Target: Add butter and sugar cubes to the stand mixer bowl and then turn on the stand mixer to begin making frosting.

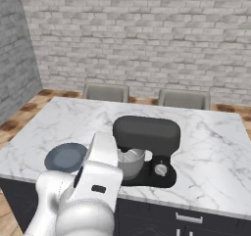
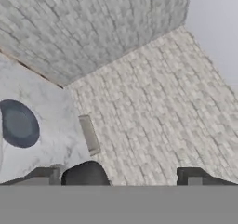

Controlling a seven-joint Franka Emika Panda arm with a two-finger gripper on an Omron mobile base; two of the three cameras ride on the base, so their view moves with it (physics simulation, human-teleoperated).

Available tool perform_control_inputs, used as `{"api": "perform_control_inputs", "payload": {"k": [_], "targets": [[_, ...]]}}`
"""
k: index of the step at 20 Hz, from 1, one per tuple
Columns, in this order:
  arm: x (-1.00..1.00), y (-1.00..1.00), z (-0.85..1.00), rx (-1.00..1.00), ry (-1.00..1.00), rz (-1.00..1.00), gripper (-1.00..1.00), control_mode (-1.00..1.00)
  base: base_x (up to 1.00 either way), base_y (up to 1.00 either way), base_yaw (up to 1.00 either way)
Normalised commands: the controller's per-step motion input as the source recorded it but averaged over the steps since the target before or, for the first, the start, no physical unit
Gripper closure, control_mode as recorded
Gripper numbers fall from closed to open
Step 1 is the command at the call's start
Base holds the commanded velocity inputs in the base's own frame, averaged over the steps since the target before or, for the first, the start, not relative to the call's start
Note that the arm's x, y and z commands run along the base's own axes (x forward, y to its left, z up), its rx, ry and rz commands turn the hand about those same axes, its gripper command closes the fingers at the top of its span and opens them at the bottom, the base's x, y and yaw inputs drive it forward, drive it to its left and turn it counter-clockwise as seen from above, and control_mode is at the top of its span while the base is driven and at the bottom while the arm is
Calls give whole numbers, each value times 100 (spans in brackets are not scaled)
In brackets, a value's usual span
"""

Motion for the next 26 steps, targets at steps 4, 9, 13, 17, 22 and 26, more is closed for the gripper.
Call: {"api": "perform_control_inputs", "payload": {"k": [4, 9, 13, 17, 22, 26], "targets": [[18, 2, -55, 61, -13, -17, -100, -100, 0, 0, 0], [59, 16, -70, 18, -5, -11, -100, -100, 0, 0, 0], [87, 2, -89, 10, -3, -3, -100, -100, 0, 0, 0], [58, 0, -99, 6, -6, 0, -100, -100, 0, 0, 0], [42, 0, -100, 1, -9, 0, -100, -100, 0, 0, 0], [37, 1, -94, 0, -12, 0, -100, -100, 0, 0, 0]]}}
